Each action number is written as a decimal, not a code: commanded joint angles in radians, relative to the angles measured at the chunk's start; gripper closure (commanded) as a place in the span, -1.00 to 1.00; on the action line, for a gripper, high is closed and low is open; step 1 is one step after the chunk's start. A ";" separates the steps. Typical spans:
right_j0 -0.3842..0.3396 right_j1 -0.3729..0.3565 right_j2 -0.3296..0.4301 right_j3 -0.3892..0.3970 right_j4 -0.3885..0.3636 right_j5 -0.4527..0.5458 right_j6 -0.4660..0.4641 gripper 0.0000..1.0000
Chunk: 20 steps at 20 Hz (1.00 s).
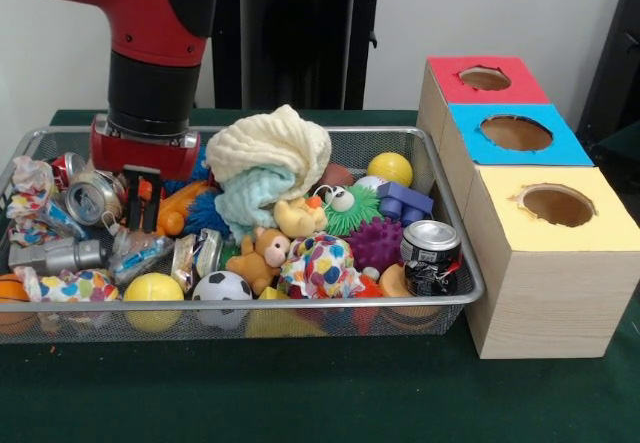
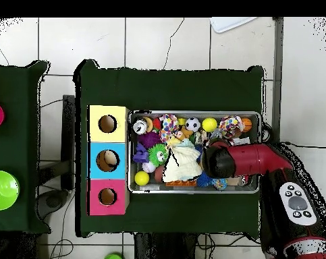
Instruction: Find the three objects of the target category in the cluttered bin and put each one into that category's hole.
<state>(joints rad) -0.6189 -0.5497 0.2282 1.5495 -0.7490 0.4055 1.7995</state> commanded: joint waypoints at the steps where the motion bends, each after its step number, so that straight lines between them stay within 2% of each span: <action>1: -0.015 -0.013 0.093 0.063 0.034 0.124 -0.130 1.00; 8: -0.016 0.002 0.093 0.050 0.020 0.116 -0.130 1.00; 16: -0.019 -0.026 0.102 0.070 0.039 0.141 -0.136 1.00; 19: -0.015 -0.014 0.108 0.048 0.036 0.143 -0.137 1.00; 20: -0.016 -0.014 0.105 0.052 0.043 0.151 -0.127 -1.00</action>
<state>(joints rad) -0.6301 -0.5685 0.2509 1.5591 -0.7386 0.4256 1.7995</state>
